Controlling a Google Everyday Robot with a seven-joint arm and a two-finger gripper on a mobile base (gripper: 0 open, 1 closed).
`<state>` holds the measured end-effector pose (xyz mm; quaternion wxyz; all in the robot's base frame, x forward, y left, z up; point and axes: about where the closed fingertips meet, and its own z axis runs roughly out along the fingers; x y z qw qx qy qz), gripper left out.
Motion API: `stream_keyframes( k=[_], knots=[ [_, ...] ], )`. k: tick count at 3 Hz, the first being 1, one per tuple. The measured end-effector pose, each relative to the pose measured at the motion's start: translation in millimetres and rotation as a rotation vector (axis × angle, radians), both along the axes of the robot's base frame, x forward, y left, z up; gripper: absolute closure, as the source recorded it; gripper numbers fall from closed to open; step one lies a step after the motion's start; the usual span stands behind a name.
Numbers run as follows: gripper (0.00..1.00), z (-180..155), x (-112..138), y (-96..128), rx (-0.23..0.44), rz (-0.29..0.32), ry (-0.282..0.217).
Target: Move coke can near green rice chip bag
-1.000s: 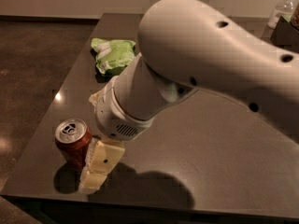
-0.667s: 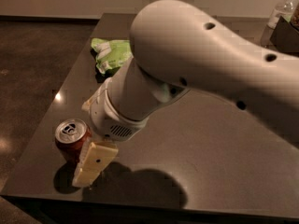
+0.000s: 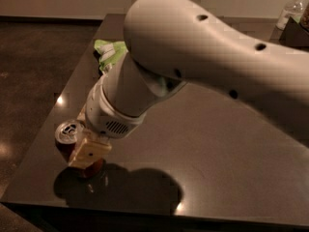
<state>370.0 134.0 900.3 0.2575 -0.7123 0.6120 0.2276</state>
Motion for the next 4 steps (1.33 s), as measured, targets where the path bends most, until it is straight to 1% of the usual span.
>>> stream_keyframes(
  k=[1,2,3,4],
  knots=[
    [0.94,10.8,14.4,-4.9,0.002,-0.025,0.003],
    [1.00,19.0,50.2,-19.8,0.003,-0.096,0.011],
    [1.00,23.9,101.9,-43.1,0.011,-0.212,0.024],
    [1.00,21.9,151.3,-64.1,0.025,-0.326,0.046]
  ],
)
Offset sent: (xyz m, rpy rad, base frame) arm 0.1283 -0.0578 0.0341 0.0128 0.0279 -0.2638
